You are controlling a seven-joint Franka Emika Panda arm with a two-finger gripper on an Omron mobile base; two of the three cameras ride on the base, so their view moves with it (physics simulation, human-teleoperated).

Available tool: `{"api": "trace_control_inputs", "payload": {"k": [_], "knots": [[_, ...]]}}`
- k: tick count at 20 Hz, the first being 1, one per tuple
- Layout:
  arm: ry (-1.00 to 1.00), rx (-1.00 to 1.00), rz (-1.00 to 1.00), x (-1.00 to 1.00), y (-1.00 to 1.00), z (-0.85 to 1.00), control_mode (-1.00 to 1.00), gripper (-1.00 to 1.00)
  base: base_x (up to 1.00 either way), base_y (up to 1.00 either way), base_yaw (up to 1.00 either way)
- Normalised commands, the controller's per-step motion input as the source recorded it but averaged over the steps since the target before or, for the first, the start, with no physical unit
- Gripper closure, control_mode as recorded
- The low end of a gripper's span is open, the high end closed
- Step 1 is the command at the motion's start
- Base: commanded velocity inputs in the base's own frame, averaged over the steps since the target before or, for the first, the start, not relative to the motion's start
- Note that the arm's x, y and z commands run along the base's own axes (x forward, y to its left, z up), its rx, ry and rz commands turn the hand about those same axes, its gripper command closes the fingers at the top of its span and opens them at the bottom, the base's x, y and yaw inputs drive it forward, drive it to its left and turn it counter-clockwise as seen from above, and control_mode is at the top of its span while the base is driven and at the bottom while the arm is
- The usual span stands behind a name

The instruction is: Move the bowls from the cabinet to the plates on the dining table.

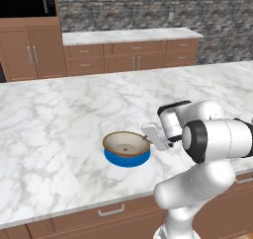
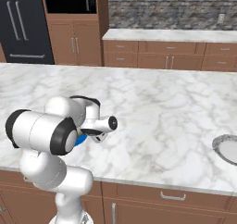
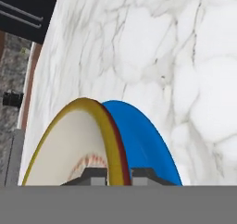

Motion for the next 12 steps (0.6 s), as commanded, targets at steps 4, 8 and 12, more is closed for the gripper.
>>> {"api": "trace_control_inputs", "payload": {"k": [4, 8, 12], "knots": [[0.0, 0.0, 0.0, 0.0, 0.0, 0.0, -1.0, -1.0, 0.0, 0.0, 0.0], [0.0, -0.06, 0.0, -0.03, 0.08, 0.21, -1.0, -1.0, 0.0, 0.0, 0.0], [0.0, -0.14, -0.05, -0.33, 0.0, 0.5, -1.0, -1.0, 0.0, 0.0, 0.0]]}}
